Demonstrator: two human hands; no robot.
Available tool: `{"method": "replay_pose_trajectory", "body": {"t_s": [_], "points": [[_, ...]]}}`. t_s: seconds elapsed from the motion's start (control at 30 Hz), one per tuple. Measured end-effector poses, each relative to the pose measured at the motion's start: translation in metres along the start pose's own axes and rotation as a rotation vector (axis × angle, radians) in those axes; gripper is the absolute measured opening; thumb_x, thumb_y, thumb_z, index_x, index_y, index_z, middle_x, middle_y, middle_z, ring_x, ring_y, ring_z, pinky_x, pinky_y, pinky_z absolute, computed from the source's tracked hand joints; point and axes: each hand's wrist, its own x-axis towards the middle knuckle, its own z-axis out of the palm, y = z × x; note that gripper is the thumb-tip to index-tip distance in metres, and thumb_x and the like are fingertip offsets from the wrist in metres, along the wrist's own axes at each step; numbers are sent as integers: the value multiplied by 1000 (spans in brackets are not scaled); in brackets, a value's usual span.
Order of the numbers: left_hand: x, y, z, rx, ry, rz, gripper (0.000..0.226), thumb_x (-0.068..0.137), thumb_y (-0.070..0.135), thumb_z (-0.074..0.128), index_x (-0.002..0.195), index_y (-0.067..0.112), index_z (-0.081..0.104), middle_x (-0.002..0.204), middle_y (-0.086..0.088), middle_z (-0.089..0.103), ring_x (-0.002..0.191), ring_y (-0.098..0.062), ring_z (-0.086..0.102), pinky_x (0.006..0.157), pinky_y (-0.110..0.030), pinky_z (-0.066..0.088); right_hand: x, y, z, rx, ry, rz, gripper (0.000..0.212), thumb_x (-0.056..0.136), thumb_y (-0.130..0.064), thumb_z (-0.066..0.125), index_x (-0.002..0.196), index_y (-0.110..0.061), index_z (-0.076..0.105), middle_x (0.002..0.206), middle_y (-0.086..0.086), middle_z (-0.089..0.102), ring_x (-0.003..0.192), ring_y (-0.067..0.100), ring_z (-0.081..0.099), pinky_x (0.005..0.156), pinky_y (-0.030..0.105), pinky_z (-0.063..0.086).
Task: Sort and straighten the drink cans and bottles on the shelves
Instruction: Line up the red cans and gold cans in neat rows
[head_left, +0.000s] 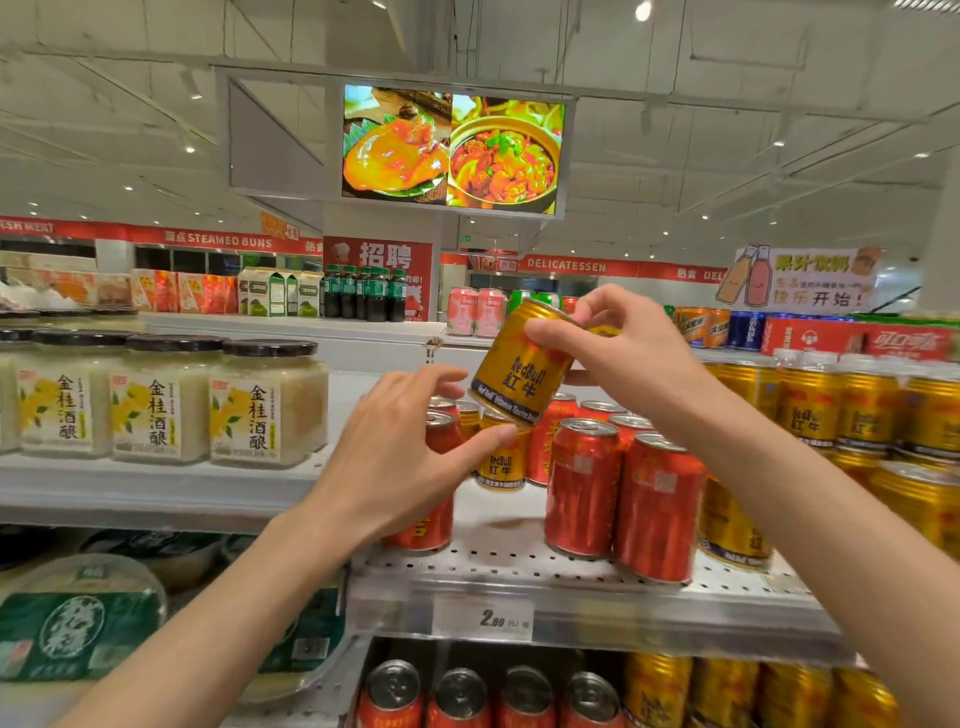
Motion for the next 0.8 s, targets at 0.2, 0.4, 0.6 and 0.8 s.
{"method": "replay_pose_trajectory", "body": {"t_s": [0.2,0.4,0.6,0.8], "points": [[-1,16,8,-162,45,80,59,73,75,59,113,32,61,104,19,63,100,0,59,87,-28,52,-32,2,-15,54,45,45,36,84,-41,77,89,-15,54,103,6,71,78,0,72,63,21,60],[-1,38,23,-202,67,135,55,74,74,59,111,34,61,98,26,60,98,-3,59,85,-34,53,-49,4,-43,107,83,52,32,86,-36,77,94,-14,54,110,19,69,81,2,73,62,20,59],[5,85,49,-188,102,187,57,75,74,58,110,30,63,97,21,63,93,-2,59,80,-28,48,-55,16,-94,145,89,45,31,87,-30,77,96,-12,54,108,29,65,85,12,73,68,30,63],[10,150,94,-147,107,165,63,72,79,54,110,29,63,91,23,63,71,3,60,61,-20,47,-57,47,-168,91,45,16,32,86,-33,78,94,-12,55,93,12,65,84,6,73,68,30,64]]}}
